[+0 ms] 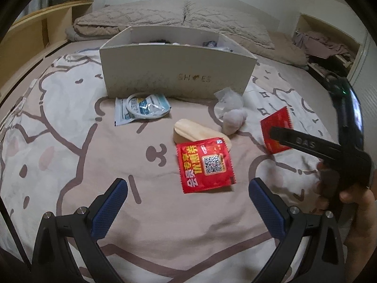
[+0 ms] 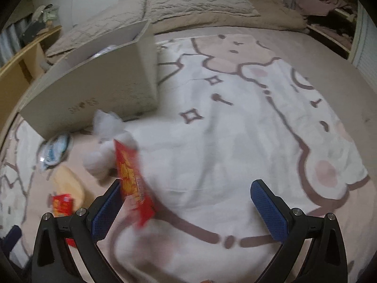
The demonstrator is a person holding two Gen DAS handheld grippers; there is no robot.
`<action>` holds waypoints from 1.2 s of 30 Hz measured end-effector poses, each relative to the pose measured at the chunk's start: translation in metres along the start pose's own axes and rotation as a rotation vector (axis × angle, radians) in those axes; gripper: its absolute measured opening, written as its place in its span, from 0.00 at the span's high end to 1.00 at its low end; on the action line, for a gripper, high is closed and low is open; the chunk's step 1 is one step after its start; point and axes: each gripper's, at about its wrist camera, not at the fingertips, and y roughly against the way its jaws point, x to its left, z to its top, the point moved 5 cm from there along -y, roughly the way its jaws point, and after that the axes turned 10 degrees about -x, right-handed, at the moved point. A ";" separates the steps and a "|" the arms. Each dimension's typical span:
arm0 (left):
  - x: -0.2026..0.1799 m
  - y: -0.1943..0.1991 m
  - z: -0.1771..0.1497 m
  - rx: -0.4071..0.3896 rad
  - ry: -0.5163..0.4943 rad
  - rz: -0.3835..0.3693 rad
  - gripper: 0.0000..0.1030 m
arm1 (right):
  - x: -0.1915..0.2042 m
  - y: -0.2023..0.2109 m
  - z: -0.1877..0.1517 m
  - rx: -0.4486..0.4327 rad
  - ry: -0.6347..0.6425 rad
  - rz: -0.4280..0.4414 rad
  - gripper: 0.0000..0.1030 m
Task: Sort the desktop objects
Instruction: 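Move the right tool toward the red gloves packet while the left tool approaches the red coupon packet, then position the left tool over the red coupon packet while the right tool centers over the red gloves packet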
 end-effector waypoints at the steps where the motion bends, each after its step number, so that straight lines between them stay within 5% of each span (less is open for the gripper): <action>1: 0.001 -0.003 -0.001 0.009 0.005 0.002 0.00 | -0.004 -0.001 -0.002 0.004 0.001 -0.012 0.00; 14: -0.012 -0.035 -0.003 0.047 0.049 0.015 0.00 | -0.030 -0.012 -0.033 0.027 -0.026 -0.017 0.00; 36: 0.061 -0.053 -0.013 0.080 0.080 0.272 0.00 | -0.027 -0.013 -0.043 -0.015 -0.004 -0.023 0.00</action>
